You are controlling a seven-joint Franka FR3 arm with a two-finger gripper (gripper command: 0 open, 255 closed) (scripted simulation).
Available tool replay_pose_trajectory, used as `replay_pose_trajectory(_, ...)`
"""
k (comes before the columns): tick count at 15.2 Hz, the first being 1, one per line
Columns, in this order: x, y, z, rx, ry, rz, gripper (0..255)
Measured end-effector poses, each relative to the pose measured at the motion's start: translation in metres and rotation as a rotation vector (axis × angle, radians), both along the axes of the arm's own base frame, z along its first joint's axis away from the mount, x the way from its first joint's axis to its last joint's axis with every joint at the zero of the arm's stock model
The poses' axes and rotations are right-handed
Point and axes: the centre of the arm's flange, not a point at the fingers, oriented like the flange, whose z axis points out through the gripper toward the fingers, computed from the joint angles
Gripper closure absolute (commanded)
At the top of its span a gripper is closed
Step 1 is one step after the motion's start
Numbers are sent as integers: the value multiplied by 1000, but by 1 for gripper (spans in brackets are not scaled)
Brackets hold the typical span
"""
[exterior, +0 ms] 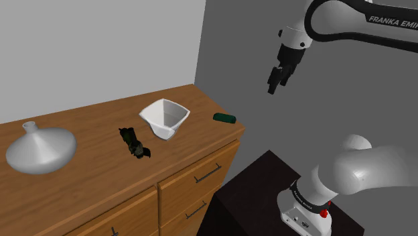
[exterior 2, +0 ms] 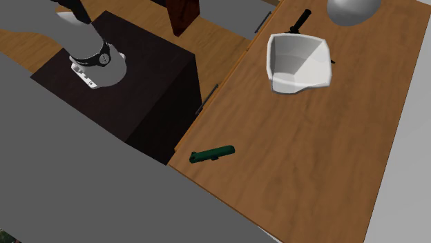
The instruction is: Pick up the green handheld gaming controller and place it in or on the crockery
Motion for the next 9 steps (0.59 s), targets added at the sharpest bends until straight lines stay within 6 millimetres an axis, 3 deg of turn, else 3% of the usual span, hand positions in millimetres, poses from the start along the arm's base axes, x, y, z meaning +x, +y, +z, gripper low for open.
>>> replay_pose_trajectory(4, 15, -10, -20, 9, 0, 33, 0)
replay_pose_trajectory(9, 45, -35, -74, 31, 0, 111, 0)
